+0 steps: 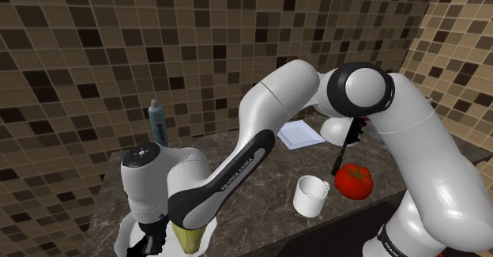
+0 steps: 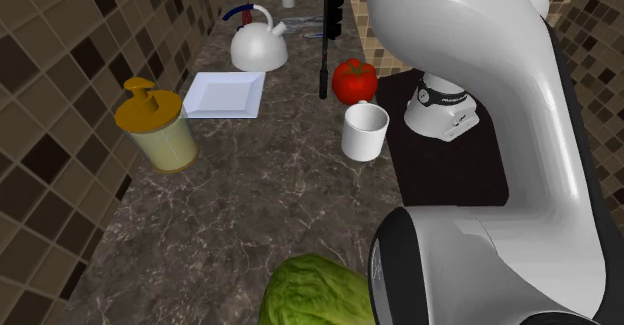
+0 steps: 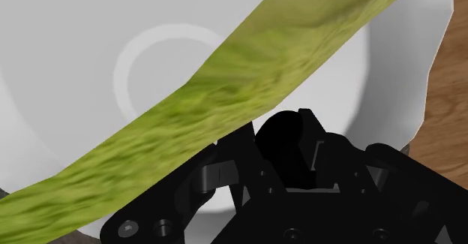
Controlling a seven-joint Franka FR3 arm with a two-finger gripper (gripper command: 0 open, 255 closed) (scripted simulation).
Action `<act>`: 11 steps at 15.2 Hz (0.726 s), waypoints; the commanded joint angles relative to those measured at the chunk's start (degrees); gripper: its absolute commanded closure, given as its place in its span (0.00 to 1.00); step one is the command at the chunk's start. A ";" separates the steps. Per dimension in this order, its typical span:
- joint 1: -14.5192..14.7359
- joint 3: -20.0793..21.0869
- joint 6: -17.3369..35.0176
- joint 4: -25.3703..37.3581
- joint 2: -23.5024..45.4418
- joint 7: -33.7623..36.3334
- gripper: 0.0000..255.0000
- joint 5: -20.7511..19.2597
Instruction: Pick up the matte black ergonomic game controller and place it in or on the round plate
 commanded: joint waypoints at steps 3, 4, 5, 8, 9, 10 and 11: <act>-0.13 -0.05 0.00 -0.20 -0.03 0.02 1.00 0.02; 0.33 -0.29 -0.33 0.85 0.62 -0.16 1.00 -0.07; 0.10 0.06 -0.75 0.81 0.15 -0.35 1.00 0.28; -0.54 1.07 -2.05 0.77 -1.22 -0.91 1.00 1.30; -0.75 1.41 -2.49 0.79 -1.67 -1.11 1.00 1.64; -0.96 1.74 -2.93 0.81 -2.11 -1.30 1.00 1.99; -1.16 2.07 -3.38 0.85 -2.54 -1.49 1.00 2.34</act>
